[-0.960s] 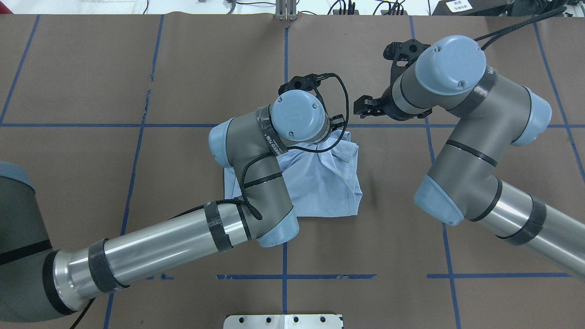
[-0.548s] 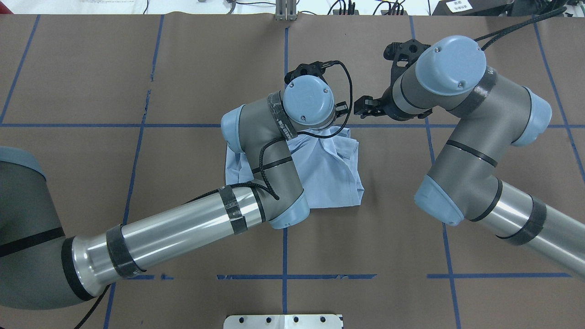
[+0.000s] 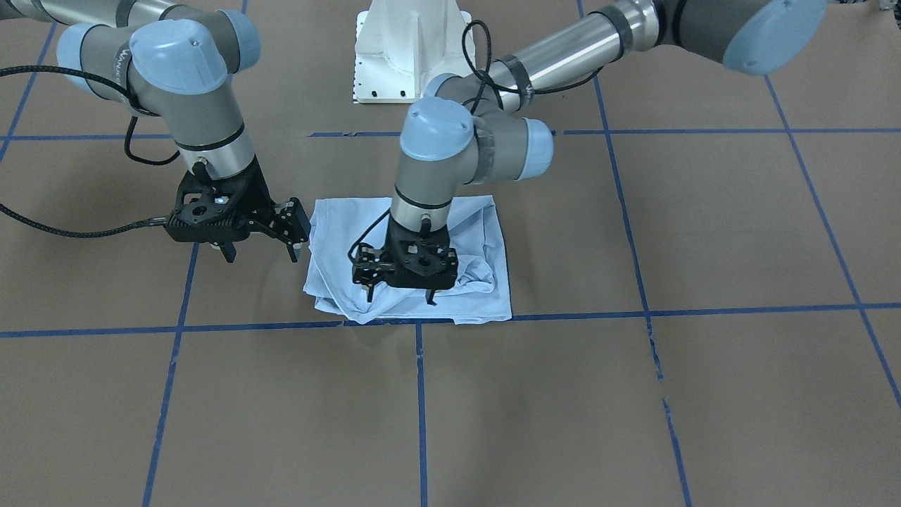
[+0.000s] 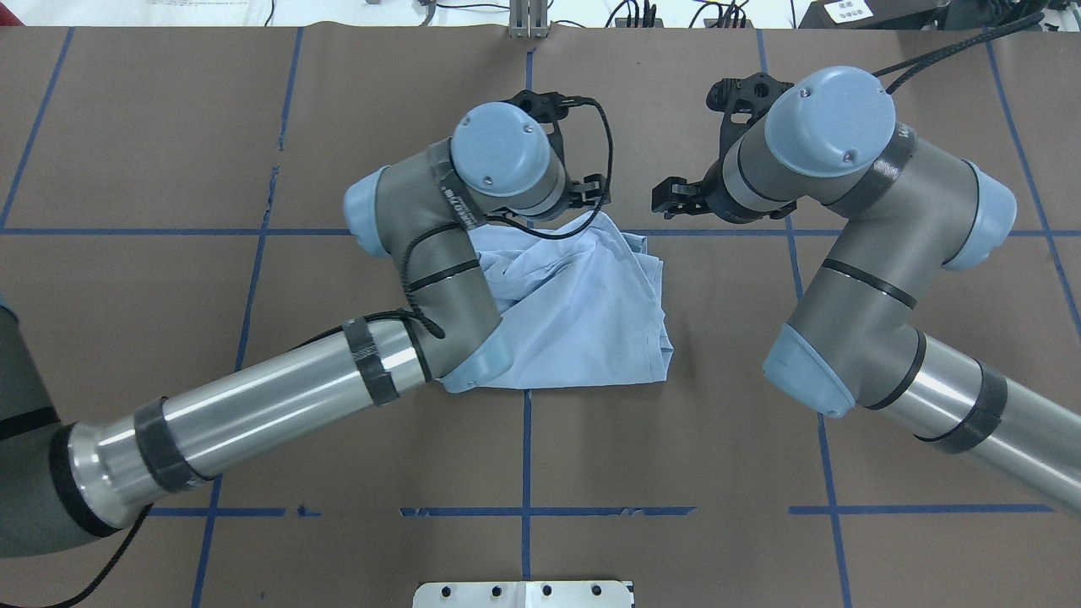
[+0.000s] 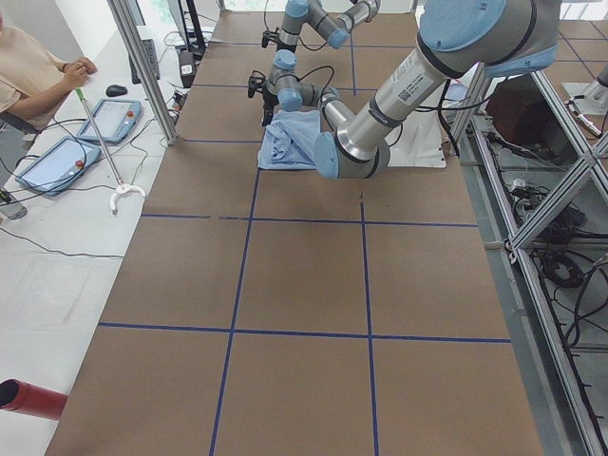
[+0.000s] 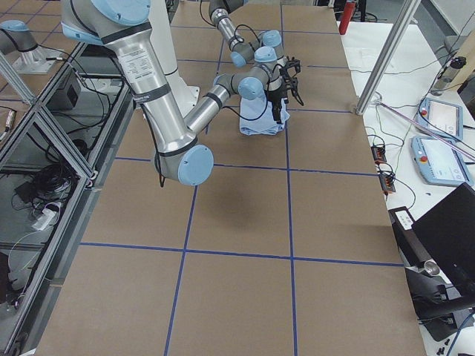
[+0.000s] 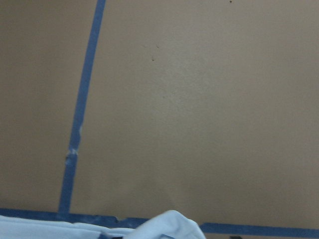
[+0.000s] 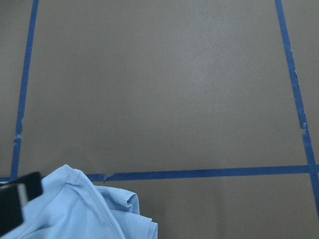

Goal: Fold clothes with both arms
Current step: 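Press the left gripper across the shirt's far side, smoothing it, then lift the left gripper off the shirt and draw it back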

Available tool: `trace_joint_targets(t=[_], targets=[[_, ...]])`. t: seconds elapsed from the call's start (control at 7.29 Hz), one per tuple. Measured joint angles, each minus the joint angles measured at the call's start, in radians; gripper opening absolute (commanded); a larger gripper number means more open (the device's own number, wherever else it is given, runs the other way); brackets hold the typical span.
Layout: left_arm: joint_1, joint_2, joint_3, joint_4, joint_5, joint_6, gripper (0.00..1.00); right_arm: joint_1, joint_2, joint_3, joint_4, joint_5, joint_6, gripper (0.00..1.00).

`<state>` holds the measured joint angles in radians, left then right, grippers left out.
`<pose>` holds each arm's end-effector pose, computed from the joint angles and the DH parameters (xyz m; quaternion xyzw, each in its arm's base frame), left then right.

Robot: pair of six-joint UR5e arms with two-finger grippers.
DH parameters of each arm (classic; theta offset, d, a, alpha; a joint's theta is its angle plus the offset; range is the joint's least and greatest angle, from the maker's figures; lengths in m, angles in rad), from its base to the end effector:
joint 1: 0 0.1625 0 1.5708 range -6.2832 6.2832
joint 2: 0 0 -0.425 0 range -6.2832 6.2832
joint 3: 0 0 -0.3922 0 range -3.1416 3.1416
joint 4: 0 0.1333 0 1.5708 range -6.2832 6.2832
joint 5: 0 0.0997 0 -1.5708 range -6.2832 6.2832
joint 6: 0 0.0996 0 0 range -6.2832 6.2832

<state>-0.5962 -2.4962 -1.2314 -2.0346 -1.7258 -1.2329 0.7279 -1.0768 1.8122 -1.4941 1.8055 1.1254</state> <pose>0.5968 -0.5475 0.1637 0.1651 0.4763 -0.0726 0.8606 -0.3980 -0.5022 0.2679 0.1276 -0.3862 0.0827 0.9098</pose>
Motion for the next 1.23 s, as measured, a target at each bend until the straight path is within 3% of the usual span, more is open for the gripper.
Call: trace_joint_targets(t=[0.69,0.96,1.1,1.23], targets=[[-0.002,0.137,-0.13,0.0,-0.007,0.04,0.68,0.001,0.0,-0.002,0.0,0.0,0.001,1.0],[0.038,0.178,-0.185,-0.001,-0.005,0.002,0.63,0.001,0.0,-0.001,0.0,0.0,0.001,1.0],[0.066,0.18,-0.191,-0.002,-0.003,-0.033,0.52,0.001,0.0,-0.001,0.0,0.0,0.001,1.0],[0.087,0.18,-0.193,-0.003,0.005,-0.061,0.31,0.002,-0.001,-0.001,0.0,0.0,0.001,1.0]])
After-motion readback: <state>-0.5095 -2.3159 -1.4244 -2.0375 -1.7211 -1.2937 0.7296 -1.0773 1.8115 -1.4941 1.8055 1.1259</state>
